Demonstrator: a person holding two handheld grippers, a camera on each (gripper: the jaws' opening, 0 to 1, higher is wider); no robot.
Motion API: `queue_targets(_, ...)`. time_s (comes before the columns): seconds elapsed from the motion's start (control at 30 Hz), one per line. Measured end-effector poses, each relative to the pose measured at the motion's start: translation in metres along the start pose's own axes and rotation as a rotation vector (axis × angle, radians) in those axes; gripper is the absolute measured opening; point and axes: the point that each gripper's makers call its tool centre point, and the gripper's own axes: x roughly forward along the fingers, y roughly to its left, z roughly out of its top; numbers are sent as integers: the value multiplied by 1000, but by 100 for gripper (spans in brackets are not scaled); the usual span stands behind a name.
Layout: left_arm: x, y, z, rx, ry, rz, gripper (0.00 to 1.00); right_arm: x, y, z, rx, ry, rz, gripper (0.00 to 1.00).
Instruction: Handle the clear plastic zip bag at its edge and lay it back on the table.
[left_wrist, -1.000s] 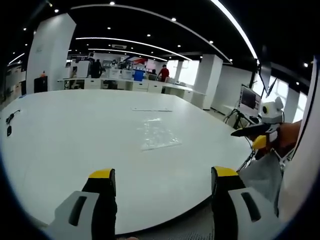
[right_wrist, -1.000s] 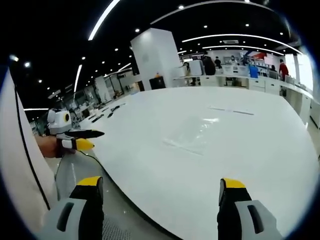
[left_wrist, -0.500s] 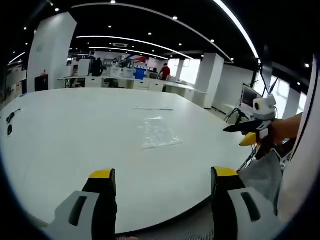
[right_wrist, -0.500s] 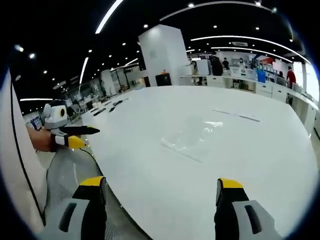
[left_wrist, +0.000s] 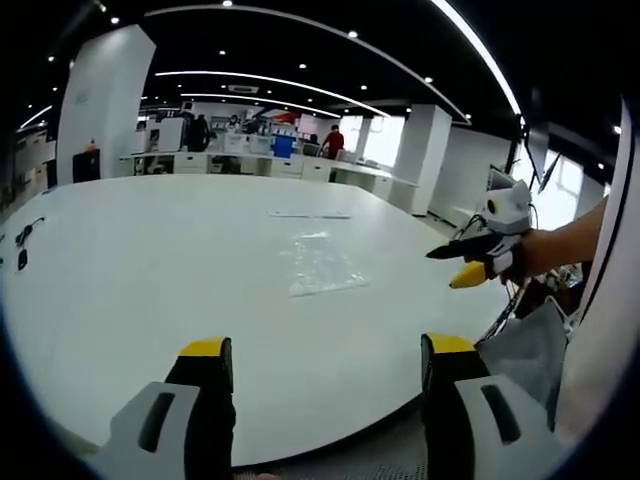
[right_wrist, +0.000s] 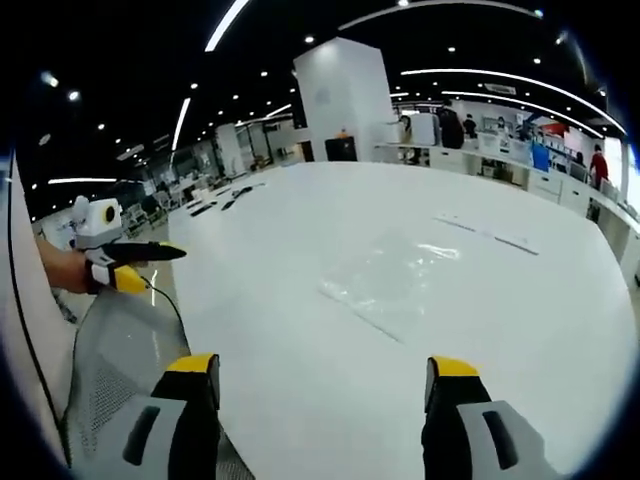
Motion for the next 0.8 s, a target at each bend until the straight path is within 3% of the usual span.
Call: queue_targets(0.8,1,11,-7,-6,23,25,74,54,-35,0,-132,95,31,70)
